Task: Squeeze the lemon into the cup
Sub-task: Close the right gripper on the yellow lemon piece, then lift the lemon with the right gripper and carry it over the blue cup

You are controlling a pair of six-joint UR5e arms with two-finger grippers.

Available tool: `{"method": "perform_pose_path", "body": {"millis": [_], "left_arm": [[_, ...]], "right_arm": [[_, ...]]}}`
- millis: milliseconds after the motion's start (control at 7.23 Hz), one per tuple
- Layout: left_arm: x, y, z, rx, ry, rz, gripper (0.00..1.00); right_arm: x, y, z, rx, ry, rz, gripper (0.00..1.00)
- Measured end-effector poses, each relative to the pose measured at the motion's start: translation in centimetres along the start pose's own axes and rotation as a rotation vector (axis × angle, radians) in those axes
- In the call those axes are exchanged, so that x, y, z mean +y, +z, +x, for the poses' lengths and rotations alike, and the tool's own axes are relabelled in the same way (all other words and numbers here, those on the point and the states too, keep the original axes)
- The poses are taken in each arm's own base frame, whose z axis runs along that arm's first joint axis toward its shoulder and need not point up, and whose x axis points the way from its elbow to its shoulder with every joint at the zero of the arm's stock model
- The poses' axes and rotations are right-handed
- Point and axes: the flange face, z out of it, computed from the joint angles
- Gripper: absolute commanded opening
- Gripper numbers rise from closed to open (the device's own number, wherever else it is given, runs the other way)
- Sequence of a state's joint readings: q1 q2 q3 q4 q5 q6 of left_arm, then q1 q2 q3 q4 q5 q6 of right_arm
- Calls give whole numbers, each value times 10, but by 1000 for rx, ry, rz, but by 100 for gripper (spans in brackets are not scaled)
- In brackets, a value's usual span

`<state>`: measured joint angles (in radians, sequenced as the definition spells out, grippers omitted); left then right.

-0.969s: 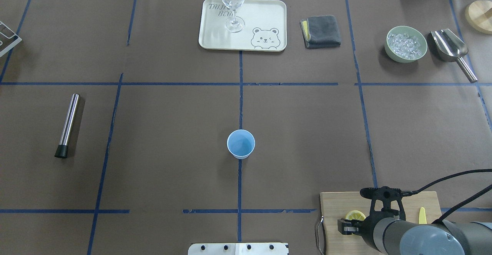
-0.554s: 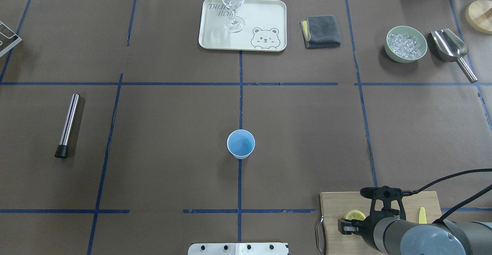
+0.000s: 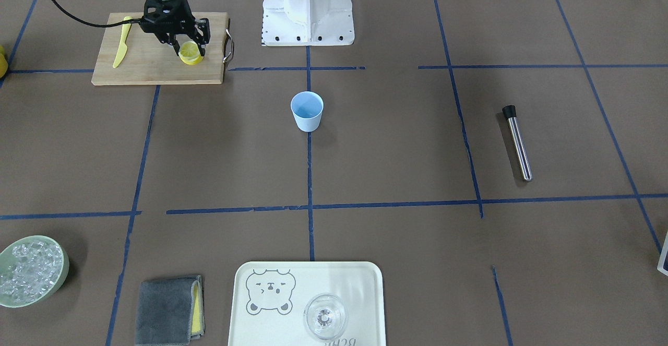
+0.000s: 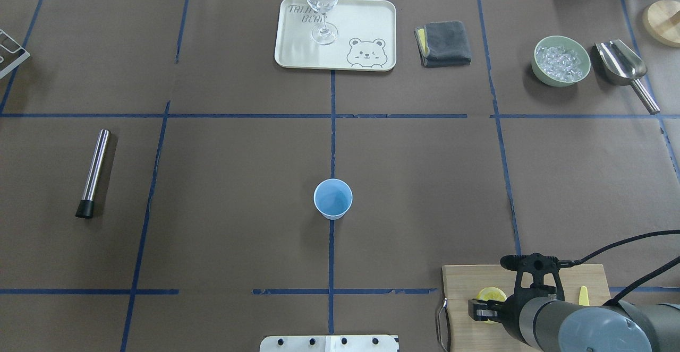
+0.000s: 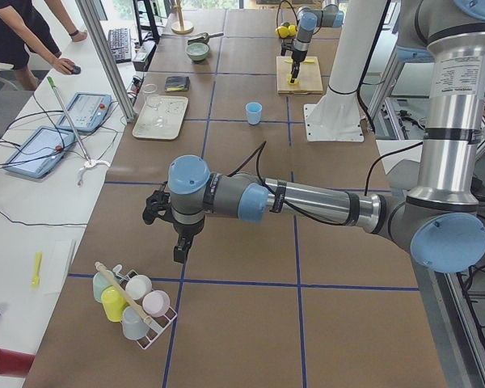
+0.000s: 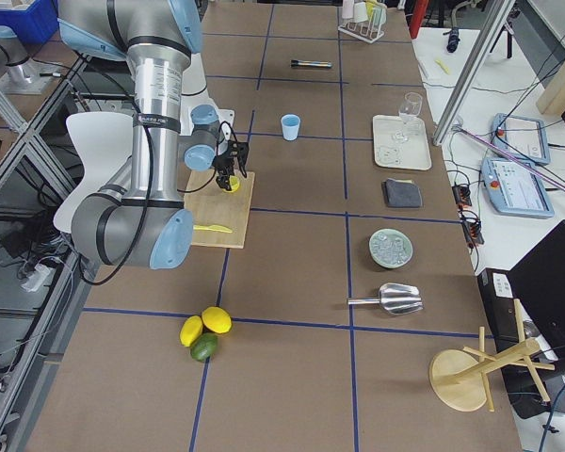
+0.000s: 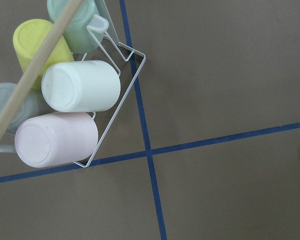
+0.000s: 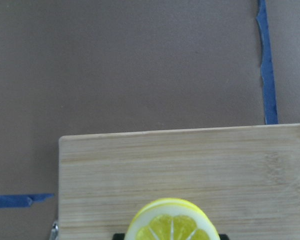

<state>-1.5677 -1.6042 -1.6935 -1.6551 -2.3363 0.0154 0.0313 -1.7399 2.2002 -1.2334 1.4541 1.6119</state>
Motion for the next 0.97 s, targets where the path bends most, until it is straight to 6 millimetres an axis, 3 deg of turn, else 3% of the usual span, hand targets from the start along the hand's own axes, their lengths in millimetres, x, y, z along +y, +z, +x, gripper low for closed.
{"method": "perform_pose_path", "body": {"millis": [554,969], "left_arm": [[-1,-1,0,0,1,1,100],[-1,0,0,0,1,1,100]], "right_arm": [[-10,-33,6,-26,17,-10,52],[-43,-60,7,-62,85,-23,53]]}}
